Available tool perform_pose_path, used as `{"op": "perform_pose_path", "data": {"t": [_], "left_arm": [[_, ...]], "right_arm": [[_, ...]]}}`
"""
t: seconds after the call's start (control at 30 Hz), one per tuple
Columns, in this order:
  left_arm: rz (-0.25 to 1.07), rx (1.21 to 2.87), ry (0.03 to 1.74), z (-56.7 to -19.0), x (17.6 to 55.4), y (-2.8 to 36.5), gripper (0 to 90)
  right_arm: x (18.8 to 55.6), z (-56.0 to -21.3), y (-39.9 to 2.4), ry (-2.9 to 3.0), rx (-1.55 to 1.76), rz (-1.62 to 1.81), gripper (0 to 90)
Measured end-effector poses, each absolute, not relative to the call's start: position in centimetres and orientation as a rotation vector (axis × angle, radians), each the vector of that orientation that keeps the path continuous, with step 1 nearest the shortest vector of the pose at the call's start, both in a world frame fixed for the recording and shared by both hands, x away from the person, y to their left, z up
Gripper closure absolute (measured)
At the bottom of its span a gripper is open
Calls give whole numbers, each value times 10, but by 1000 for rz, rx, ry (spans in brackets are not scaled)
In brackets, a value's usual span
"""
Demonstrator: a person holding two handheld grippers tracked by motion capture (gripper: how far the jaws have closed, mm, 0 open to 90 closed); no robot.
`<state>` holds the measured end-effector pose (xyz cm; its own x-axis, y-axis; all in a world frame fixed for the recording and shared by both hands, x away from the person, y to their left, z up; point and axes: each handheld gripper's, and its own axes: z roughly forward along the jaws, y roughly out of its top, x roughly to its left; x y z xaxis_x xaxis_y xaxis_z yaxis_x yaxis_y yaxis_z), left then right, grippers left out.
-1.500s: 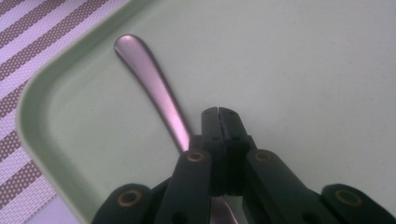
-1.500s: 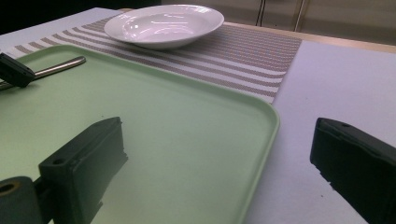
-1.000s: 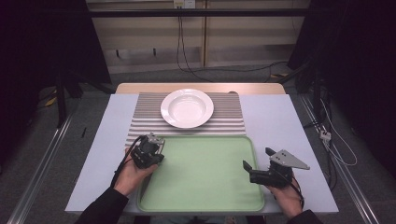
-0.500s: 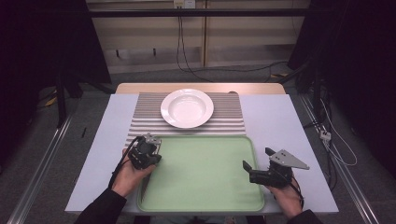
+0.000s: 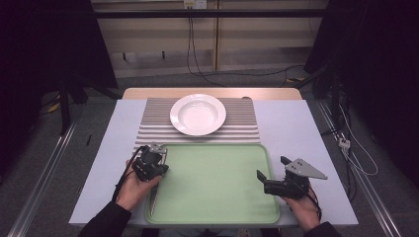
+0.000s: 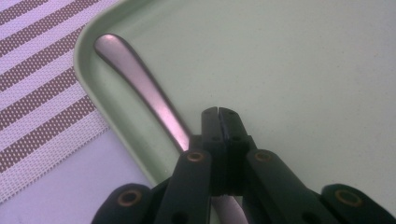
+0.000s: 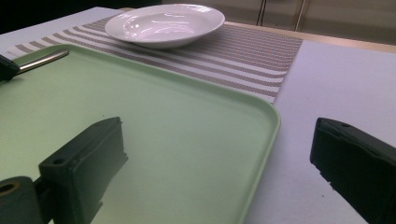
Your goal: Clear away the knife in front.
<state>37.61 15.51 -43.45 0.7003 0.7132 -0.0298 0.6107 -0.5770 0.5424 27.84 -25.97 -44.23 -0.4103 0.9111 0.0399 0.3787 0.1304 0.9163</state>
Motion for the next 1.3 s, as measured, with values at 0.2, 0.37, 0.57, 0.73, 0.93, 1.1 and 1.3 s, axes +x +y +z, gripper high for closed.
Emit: {"op": "perform_pose_path", "data": {"t": [0.2, 0.37, 0.57, 0.73, 0.93, 1.1, 1.3], "left_arm": [[261, 2360, 1043, -435, 376, 156, 900], [257, 2339, 1050, -436, 377, 157, 900], [238, 2322, 1058, -435, 379, 160, 900], [230, 2303, 1045, -435, 379, 160, 826], [253, 2246, 1023, -432, 378, 161, 614], [274, 2230, 980, -430, 378, 160, 389], [240, 2168, 999, -429, 381, 160, 142]], "right_arm": [[278, -442, -259, 1867, 1232, 1257, 28], [278, -442, -259, 1867, 1235, 1258, 28], [278, -442, -259, 1867, 1236, 1258, 28], [279, -443, -259, 1868, 1235, 1255, 28], [279, -443, -259, 1868, 1235, 1256, 28], [279, -443, -260, 1868, 1238, 1256, 28], [279, -442, -260, 1866, 1239, 1256, 28]]}}
